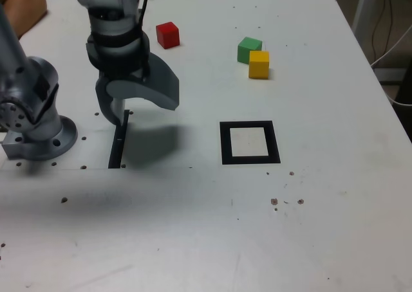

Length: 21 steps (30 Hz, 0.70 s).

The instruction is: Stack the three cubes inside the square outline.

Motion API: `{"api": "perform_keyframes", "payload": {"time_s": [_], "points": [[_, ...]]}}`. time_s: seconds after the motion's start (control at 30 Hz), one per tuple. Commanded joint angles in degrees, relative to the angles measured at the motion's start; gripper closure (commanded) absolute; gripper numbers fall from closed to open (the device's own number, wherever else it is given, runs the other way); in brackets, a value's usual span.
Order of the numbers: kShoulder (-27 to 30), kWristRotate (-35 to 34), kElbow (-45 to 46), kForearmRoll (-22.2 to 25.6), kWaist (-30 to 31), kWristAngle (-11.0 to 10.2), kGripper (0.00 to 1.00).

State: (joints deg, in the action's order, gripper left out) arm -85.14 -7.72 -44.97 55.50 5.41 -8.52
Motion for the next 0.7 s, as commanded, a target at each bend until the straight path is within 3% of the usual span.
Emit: {"api": "perform_keyframes", "payload": {"time_s": [0.0, 0.23, 0.5, 0.67], "points": [[0.2, 0.6, -0.8, 1.5, -1.5, 0.3, 0.0], [0.0, 10.3, -5.9, 6.1, -11.4, -0.2, 0.0], [-0.1, 22.9, -11.5, 7.2, -26.9, -1.7, 0.0], [-0.8, 24.3, -13.8, 8.9, -34.1, -2.3, 0.0]]}}
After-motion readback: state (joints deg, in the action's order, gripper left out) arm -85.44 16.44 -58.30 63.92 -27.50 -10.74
